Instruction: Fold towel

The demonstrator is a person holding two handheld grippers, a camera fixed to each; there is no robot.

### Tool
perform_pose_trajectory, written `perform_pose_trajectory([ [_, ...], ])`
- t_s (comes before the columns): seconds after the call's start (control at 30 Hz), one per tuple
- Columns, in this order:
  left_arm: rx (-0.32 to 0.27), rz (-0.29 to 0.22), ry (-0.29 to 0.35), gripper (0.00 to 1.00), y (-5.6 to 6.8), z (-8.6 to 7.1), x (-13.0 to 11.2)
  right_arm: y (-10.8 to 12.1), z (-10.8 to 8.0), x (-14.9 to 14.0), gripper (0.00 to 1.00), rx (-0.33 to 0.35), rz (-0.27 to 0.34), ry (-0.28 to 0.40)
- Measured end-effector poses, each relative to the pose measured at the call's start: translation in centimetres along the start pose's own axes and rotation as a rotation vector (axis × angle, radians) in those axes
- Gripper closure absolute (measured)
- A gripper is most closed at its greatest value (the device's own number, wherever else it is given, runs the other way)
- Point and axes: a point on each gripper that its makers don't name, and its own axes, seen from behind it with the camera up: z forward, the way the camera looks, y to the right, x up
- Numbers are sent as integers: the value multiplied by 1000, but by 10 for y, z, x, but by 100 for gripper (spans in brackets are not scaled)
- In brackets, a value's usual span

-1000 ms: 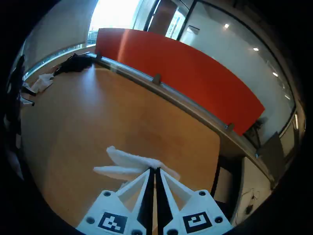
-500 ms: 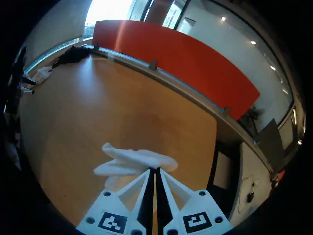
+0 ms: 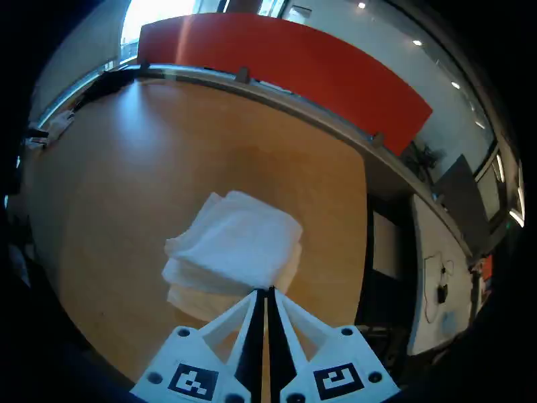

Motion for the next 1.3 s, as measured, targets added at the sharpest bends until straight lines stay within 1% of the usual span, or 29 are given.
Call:
perform_pose_trajectory([
  [0.2, 6, 3, -3, 6, -1, -1, -2, 1, 10, -23, 97, -11, 37, -34],
  [0.47, 14, 5, -7, 6, -3, -3, -3, 0, 24, -52, 98, -8, 83, -89],
  [0.7, 25, -2, -11, 6, -8, -5, -6, -3, 39, -73, 97, -7, 129, -142],
  [0.9, 34, -5, -12, 6, -13, -7, -8, -3, 46, -77, 97, -19, 153, -156],
  [1.07, 35, -10, -12, 6, -14, -7, -9, -3, 46, -77, 96, -30, 159, -157],
  [1.13, 34, -11, -12, 6, -14, -7, -9, -3, 45, -76, 94, -34, 161, -155],
  [1.17, 33, -12, -12, 6, -14, -7, -9, -3, 45, -76, 91, -36, 162, -154],
  [1.27, 32, -12, -12, 6, -14, -7, -10, -4, 41, -75, 79, -40, 161, -150],
  [1.3, 31, -12, -12, 6, -13, -7, -10, -4, 40, -75, 72, -43, 160, -149],
])
